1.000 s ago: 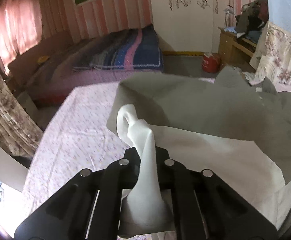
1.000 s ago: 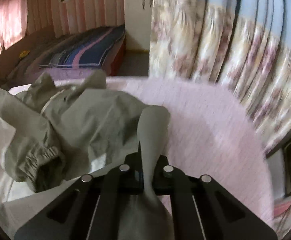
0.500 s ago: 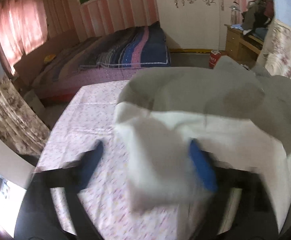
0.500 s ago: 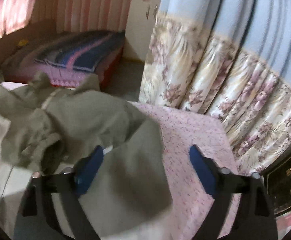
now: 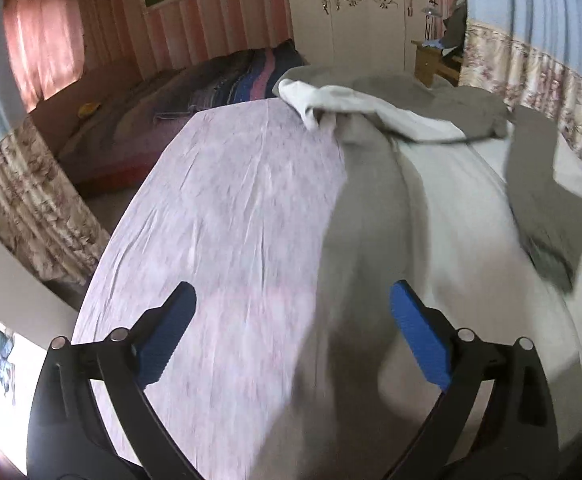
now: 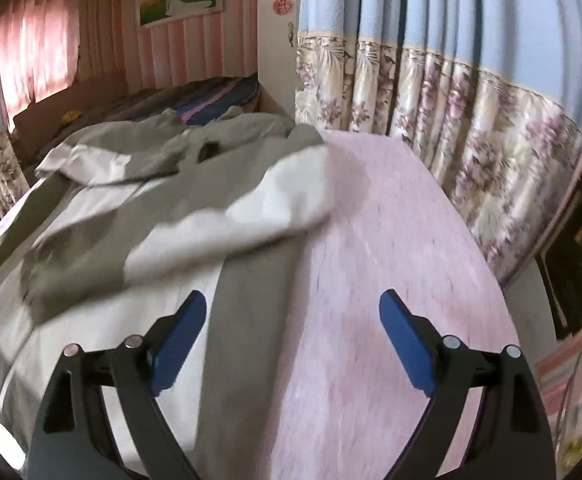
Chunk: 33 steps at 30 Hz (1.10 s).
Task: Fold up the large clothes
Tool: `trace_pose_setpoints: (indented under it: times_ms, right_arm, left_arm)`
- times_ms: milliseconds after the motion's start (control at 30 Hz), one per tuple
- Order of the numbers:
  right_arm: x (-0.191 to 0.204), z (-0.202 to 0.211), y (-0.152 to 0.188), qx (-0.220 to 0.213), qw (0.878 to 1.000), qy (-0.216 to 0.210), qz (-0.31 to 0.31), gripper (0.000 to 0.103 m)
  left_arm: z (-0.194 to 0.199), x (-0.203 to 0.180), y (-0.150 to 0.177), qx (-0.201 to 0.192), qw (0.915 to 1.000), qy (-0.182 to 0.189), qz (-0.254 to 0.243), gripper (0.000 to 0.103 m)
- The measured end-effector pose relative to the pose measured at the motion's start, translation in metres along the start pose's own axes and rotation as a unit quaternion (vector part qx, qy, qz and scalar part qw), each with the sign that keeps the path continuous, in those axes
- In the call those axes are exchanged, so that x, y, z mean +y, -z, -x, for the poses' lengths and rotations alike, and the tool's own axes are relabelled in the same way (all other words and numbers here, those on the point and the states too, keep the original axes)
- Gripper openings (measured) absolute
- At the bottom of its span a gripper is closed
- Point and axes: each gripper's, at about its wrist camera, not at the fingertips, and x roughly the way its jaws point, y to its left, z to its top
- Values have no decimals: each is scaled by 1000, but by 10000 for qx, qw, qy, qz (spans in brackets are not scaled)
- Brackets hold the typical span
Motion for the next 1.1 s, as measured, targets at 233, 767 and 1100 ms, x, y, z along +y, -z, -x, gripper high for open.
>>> trace_pose_setpoints:
  times_ms: [233,767,1100]
  right_arm:
    - [12,54,64,-63,9992,-285,-280,89]
    - [28,46,99,391,9958,-703,-447,7]
    - [-3,112,32,-698,9976,20,-33,2]
  left_arm:
    - [29,-17,71,-70,9994,260,-200,98]
    - [-2,-10,74,373,9943,806,581,11]
    - [82,-40,38,236,9906,1260,476,2]
